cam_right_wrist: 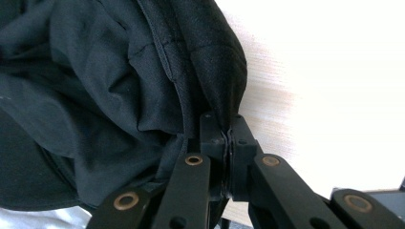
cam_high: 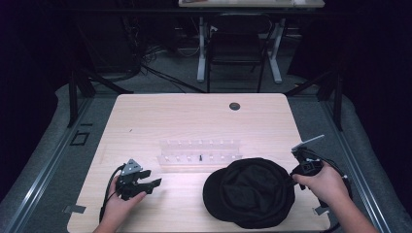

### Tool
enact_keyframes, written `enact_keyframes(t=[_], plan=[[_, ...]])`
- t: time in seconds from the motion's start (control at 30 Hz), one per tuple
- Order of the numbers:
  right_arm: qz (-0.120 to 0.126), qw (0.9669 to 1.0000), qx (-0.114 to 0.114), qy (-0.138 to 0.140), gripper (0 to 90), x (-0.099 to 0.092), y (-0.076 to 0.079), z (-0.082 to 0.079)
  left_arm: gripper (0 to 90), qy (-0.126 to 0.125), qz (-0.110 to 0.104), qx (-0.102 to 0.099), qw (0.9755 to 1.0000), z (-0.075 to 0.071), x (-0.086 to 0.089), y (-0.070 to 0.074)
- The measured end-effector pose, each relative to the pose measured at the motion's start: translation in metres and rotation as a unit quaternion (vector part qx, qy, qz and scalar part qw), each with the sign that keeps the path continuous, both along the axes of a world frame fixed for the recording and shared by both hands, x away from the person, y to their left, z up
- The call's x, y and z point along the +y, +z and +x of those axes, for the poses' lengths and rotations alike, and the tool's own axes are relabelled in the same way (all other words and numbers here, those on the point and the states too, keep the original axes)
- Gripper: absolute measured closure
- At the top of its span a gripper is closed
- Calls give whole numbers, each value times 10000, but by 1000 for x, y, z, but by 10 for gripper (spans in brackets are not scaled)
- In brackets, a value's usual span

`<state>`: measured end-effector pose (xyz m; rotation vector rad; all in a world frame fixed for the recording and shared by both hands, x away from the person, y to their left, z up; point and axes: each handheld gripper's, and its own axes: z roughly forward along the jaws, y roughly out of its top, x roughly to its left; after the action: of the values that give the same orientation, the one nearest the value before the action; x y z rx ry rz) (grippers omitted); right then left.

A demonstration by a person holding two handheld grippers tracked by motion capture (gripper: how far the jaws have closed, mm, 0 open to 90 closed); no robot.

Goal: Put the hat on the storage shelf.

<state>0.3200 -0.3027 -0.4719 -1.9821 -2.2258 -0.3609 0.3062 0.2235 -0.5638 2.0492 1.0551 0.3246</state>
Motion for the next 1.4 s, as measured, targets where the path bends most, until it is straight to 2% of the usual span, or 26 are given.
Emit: enact_keyframes(t=[0.13, 0.23, 0.3, 0.37, 0.4, 0.63, 0.77, 0.83, 0.87, 0.9, 1.07, 1.13, 1.2, 1.23, 1.27, 1.3, 1.37, 1.4], plan=[[-36, 10000, -27, 35, 878, 0, 8, 0, 413, 8, -16, 6, 10000, 0, 0, 0], [70, 9999, -142, -53, 878, 1, 11, -2, 413, -1, -5, 6, 10000, 0, 0, 0], [-3, 10000, -90, 39, 878, 1, 17, -2, 414, 6, -19, 8, 10000, -1, -1, 0], [15, 9999, -131, -18, 878, 3, 17, -3, 413, 5, -18, 5, 10000, -1, -1, 0], [21, 10000, -66, 60, 878, 2, 20, -2, 413, 1, -15, 5, 10000, -1, -1, 0], [-9, 9998, -175, 41, 878, 5, 33, -5, 413, -20, 6, -9, 10000, 0, -1, 0], [1, 9998, -115, 164, 878, 6, 43, -6, 413, -18, 6, -9, 10000, 0, -1, 0], [60, 9997, -213, 85, 878, 9, 46, -7, 413, -16, 10, -15, 10000, -1, -1, 0], [11, 9995, -76, 311, 878, 8, 51, -5, 414, -16, 10, -14, 10000, -1, -1, 0], [77, 9997, -212, 116, 878, 11, 50, -7, 413, -16, 8, -14, 10000, -1, -1, 0], [216, 9994, -204, 180, 878, 14, 61, -8, 413, -19, 13, -7, 10000, 0, -1, 0], [419, 9988, -194, 152, 878, 16, 66, -9, 414, -20, 14, -7, 10000, 0, -1, 0], [505, 9984, -165, 166, 878, 15, 68, -9, 414, -20, 18, -9, 10000, 0, -1, 0], [686, 9973, -88, 234, 878, 14, 72, -9, 414, -21, 15, -9, 10000, 0, -1, 0], [686, 9973, -88, 234, 878, 14, 72, -9, 414, -19, 15, -9, 10000, 0, -1, 0], [796, 9966, -128, 146, 878, 14, 73, -10, 414, -13, 10, -15, 10000, -1, -1, 0], [991, 9949, -121, 146, 878, 14, 76, -11, 414, -13, 9, -14, 10000, -1, -1, 0], [991, 9949, -121, 146, 878, 14, 76, -11, 413, -13, 9, -14, 10000, -1, -1, 0]])
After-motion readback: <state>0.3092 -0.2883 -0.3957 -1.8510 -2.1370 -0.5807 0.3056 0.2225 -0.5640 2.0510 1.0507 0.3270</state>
